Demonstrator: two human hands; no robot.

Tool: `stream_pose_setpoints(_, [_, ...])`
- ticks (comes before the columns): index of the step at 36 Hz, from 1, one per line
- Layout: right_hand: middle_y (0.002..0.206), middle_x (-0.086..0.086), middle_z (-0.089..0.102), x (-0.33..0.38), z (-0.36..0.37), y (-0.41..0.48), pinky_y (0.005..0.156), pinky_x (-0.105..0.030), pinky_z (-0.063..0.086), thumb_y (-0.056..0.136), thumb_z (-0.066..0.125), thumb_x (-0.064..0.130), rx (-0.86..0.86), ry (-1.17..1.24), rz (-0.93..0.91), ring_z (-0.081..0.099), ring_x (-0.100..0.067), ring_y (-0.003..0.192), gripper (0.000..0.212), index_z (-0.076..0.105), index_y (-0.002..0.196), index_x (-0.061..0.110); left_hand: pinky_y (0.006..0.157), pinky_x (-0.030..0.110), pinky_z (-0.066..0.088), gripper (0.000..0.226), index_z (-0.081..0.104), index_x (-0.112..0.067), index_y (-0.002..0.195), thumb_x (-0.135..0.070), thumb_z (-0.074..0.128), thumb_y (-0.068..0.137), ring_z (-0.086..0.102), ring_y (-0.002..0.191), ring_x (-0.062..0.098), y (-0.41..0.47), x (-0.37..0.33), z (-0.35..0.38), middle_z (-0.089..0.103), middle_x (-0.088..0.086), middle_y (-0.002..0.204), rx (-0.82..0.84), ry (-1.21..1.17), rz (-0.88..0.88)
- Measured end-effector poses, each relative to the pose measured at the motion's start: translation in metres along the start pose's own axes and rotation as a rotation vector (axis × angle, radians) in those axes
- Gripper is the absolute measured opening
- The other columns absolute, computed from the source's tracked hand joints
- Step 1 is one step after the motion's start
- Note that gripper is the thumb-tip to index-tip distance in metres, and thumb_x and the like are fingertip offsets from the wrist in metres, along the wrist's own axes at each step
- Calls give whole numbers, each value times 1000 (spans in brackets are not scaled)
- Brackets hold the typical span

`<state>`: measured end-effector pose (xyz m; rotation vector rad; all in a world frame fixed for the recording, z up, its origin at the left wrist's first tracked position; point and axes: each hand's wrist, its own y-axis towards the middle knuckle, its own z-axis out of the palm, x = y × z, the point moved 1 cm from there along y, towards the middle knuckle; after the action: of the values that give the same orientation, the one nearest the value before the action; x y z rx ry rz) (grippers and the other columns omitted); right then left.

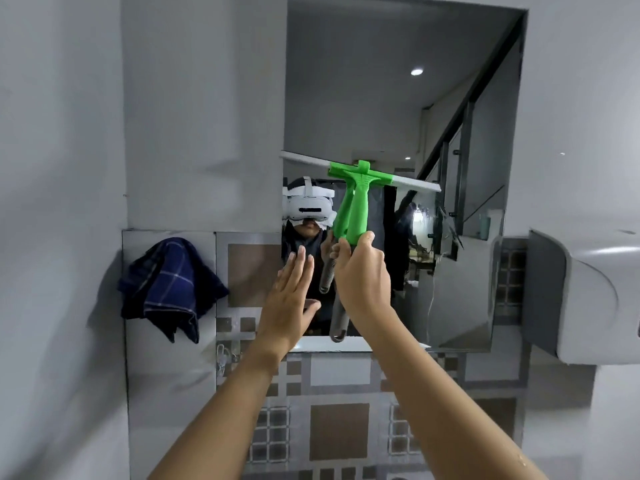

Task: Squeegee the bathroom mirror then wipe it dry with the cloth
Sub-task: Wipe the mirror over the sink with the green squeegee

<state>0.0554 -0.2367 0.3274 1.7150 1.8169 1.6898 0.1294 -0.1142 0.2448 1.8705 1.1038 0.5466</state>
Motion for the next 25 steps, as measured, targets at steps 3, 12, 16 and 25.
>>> stream_pose_setpoints(3, [95,-17,66,-14,-7,2,58,-36,47,99,35,31,27,-68,-83,65,-34,82,50,32,134,-4,116,35,13,87,3,-16,147,-22,63,84,-7,143,14,0,1,3,-5,0,156,3,11,-7])
stream_pose_setpoints(12, [104,-17,65,-41,-31,11,62,-32,38,99,35,29,97,-231,-244,63,-34,90,52,27,138,-4,116,32,8,83,5,-14,147,-18,61,86,-6,143,15,-5,-7,10,-5,2,156,-32,-4,-84])
stream_pose_setpoints(16, [109,-18,63,-49,-38,19,64,-34,40,99,33,29,119,-321,-302,63,-35,92,53,24,140,-4,114,32,10,84,5,-13,147,-19,62,86,2,144,21,-9,-15,17,-2,4,156,-100,-49,-149])
stream_pose_setpoints(25, [114,-23,61,-70,-47,37,50,-31,39,99,29,31,126,-455,-454,66,-35,81,55,21,140,-5,99,48,45,76,11,-10,146,-23,56,87,4,143,23,-20,-22,37,3,7,155,-221,-140,-243])
